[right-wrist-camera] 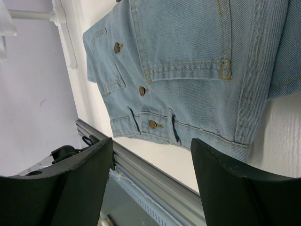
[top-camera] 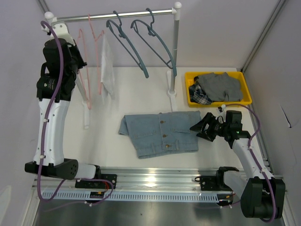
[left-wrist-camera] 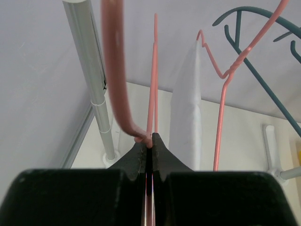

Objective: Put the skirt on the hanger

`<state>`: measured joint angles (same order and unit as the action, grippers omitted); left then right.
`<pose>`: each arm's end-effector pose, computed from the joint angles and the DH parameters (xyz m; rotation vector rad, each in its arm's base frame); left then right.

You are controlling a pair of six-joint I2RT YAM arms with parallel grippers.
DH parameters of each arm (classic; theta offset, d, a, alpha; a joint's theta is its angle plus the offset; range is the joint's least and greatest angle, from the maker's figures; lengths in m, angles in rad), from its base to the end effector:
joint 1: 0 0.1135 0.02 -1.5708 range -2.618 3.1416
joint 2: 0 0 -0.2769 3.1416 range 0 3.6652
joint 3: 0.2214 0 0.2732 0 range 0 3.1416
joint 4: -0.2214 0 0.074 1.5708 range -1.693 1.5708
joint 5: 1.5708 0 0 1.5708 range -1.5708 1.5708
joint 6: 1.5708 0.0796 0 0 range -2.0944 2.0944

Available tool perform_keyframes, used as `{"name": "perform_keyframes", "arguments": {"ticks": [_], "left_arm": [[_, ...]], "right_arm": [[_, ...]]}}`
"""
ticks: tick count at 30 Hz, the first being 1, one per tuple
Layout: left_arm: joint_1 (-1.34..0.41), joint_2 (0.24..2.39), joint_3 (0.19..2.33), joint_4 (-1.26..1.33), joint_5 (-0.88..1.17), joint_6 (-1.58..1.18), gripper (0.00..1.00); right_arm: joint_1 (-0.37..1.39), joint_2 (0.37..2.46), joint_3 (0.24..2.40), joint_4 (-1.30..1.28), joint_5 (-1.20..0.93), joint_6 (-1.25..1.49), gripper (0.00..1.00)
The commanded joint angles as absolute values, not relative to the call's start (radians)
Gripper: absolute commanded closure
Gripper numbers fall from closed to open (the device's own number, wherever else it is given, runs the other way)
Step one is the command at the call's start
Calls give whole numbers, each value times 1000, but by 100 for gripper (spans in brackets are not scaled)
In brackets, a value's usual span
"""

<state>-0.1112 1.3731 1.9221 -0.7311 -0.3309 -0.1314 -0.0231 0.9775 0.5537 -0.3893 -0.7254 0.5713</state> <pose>0.3094 -0.0085 0.5482 -0.2576 1.7251 0.1123 0.2258 0.0476 0.1911 0.3522 2.3738 1.1225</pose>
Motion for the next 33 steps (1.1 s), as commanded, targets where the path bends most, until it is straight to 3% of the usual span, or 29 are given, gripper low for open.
{"name": "perform_keyframes", "arguments": {"ticks": [1, 14, 23, 33], "left_arm": [[-109, 1321, 1911, -758, -305, -143, 100], [-109, 1273, 1890, -810, -192, -140, 100], [-109, 1184, 1858, -816, -227, -140, 100], [-109, 1108, 1977, -890, -129, -166, 100]], "right_arm": [[-18, 982, 552, -362, -750, 558, 27], [-15, 986, 555, -370, -735, 554, 27], [-15, 986, 555, -380, -726, 546, 27], [-6, 1000, 577, -411, -700, 540, 27]]}}
